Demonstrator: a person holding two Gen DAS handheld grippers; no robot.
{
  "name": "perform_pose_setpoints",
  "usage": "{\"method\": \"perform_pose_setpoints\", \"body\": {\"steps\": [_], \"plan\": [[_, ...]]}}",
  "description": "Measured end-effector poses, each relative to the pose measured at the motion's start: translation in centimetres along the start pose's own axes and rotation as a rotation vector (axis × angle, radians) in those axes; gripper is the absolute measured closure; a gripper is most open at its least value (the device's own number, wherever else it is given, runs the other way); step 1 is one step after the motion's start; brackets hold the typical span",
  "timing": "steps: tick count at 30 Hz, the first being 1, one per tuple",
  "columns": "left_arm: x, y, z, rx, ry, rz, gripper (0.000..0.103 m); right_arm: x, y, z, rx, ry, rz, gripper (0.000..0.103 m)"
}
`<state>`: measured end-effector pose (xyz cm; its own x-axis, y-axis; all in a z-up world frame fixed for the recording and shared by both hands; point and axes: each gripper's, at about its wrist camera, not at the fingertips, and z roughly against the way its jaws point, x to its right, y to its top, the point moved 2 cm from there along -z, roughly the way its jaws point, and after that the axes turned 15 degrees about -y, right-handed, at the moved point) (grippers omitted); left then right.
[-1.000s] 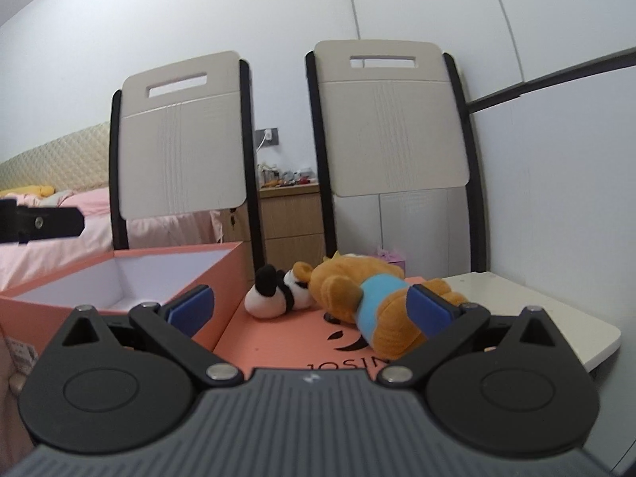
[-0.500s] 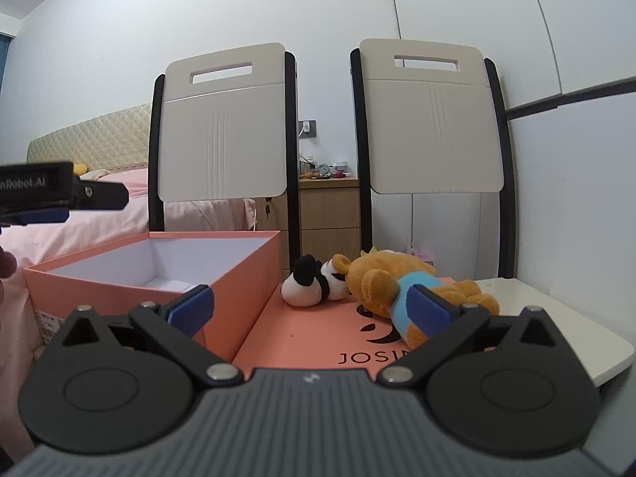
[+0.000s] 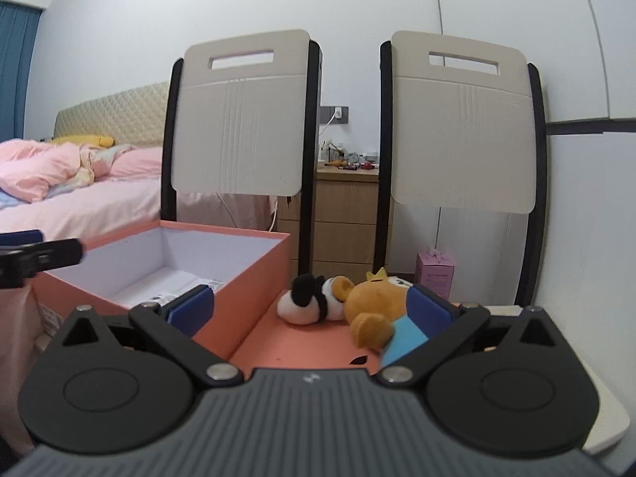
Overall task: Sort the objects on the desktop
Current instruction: 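Close the right gripper on the teddy bear's body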
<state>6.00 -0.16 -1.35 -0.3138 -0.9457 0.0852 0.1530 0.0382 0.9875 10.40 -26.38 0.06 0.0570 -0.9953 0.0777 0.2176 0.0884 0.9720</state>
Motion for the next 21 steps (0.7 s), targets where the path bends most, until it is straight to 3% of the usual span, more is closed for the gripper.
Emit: {"method": "perform_pose_setpoints", "body": {"steps": [3, 10, 13, 20, 21], "plan": [[0.3, -0.3, 0.0, -0.006, 0.008, -0.019, 0.0, 1.2, -0.2, -2.5, -0.016, 0.0, 0.053, 0.0], [0.7, -1.1, 0.0, -0.018, 0.019, -0.052, 0.0, 4.2, -3.5, -8.9, -0.175, -0.078, 0.076, 0.0], [0.6, -1.3, -0.1, -0.018, 0.022, -0.042, 0.0, 4.0, -4.9, -10.0, -0.211, -0.09, 0.155, 0.0], [-0.1, -1.6, -0.3, -0.027, 0.039, -0.005, 0.0, 4.5, -6.7, -11.6, -0.222, -0.172, 0.202, 0.001], [-0.2, -1.6, -0.3, -0.026, 0.043, -0.001, 0.0, 4.8, -6.7, -11.7, -0.224, -0.183, 0.192, 0.006]]}}
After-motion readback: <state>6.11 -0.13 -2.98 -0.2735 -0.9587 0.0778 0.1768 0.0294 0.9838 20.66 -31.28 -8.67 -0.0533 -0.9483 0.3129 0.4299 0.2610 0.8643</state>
